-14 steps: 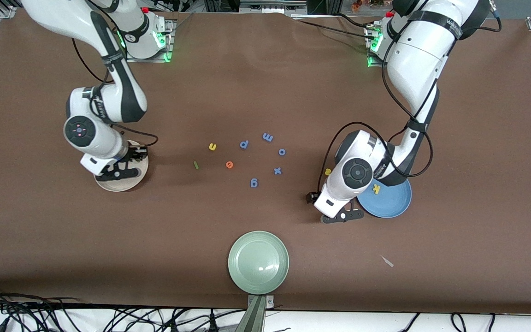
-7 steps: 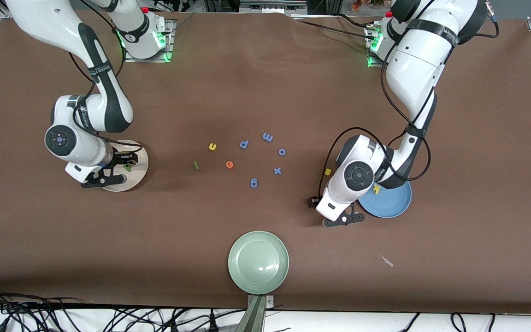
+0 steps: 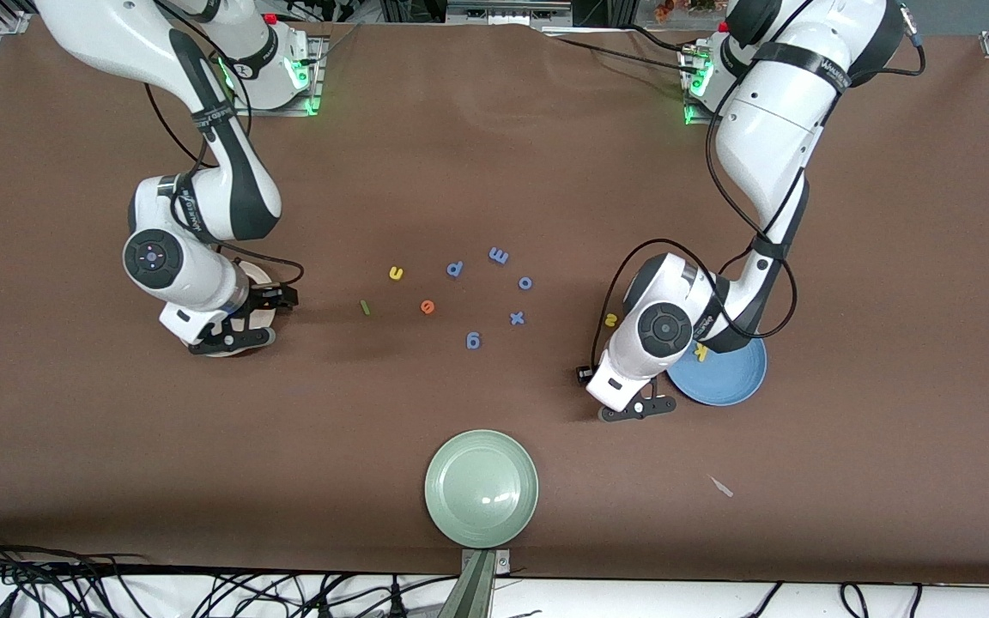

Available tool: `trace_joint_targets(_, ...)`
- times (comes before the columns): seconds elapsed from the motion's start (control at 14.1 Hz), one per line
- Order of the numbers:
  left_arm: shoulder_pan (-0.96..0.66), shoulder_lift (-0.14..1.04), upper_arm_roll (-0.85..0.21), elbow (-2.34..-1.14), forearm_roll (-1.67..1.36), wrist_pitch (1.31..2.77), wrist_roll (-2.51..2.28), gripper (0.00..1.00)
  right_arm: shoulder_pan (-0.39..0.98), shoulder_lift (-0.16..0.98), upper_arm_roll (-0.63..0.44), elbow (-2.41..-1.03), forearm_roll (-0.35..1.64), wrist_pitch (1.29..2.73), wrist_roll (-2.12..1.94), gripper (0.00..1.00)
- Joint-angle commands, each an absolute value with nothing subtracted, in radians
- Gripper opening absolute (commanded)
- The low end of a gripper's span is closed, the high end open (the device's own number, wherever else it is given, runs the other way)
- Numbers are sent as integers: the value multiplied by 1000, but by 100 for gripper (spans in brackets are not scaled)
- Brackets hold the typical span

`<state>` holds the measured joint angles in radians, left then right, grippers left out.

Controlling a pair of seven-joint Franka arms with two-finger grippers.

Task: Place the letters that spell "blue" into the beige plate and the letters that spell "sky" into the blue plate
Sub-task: 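Carry the green d to the cream plate while the left gripper grasps teal y, then drop the teal y in the blue plate while the right gripper returns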

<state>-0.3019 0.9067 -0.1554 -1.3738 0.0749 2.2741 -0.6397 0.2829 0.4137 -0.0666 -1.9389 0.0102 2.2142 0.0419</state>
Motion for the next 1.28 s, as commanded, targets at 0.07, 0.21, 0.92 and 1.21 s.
trace_joint_targets(0.07,-304,913,-150,-1351,64,2269,-649,21,281,423,12,-1893,26,2181,141,100)
trace_joint_targets(0.21,-298,907,-150,-1351,66,2266,-657,7,279,429,54,-1893,26,2218,143,100)
trace_joint_targets(0.92,-171,628,-152,-1509,67,1974,-304,7,327,512,83,-1894,32,2344,232,100)
trace_joint_targets(1.21,-92,503,-153,-1730,69,1990,-164,8,327,512,83,-1894,32,2344,229,100)
